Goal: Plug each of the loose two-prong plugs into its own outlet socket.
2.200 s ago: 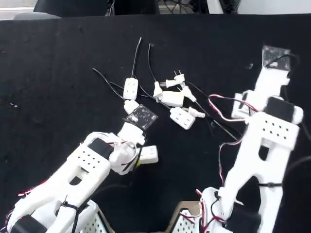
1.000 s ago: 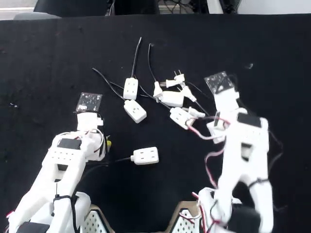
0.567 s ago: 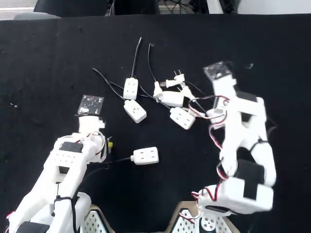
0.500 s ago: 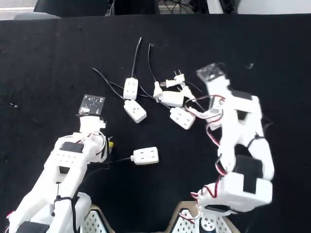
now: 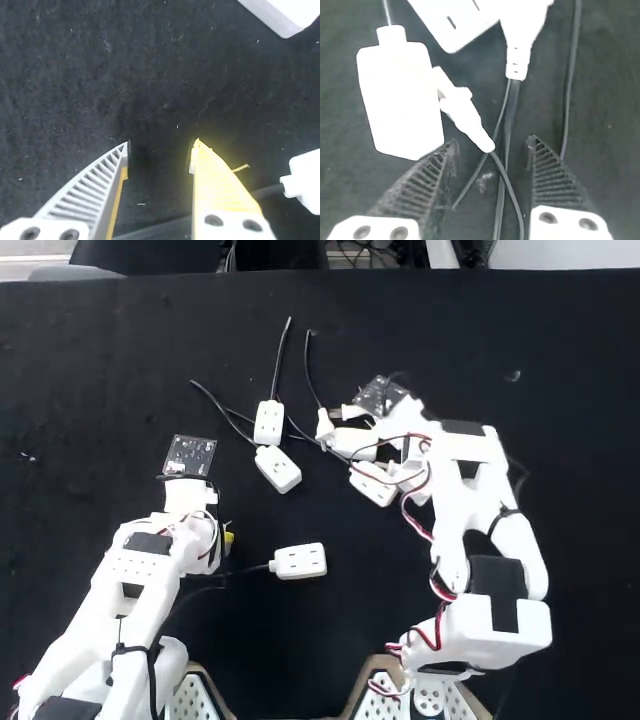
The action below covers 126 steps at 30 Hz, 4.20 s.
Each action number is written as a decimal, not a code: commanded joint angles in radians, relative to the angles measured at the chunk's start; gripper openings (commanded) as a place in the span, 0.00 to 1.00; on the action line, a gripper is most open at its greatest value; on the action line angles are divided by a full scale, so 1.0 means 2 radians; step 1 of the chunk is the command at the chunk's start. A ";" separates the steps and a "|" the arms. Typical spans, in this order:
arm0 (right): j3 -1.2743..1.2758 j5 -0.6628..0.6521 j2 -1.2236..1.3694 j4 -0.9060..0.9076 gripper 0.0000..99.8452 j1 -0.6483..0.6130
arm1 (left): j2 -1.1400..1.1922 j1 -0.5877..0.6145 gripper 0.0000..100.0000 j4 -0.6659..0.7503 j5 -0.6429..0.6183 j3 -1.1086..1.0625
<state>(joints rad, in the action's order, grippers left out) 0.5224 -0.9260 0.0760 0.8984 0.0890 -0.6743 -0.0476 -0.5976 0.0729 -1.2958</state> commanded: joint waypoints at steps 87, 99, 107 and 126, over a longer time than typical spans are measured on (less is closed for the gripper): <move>0.388 -0.061 -0.385 -0.065 0.01 -0.015 | -0.006 -0.007 0.20 0.007 0.000 0.001; 0.268 -0.059 -0.386 0.117 0.29 0.006 | -0.006 -0.007 0.20 0.007 0.000 0.001; 0.297 -0.060 -0.383 0.061 0.29 -0.019 | -0.006 -0.008 0.20 0.008 0.000 0.001; 0.351 -0.031 -0.382 -0.052 0.29 -0.110 | -0.006 -0.007 0.20 0.007 0.000 0.001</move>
<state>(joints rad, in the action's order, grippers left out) 1.2329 -0.9735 -0.6651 0.8140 -0.1243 -0.6743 -0.0568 -0.5976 0.0729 -1.2958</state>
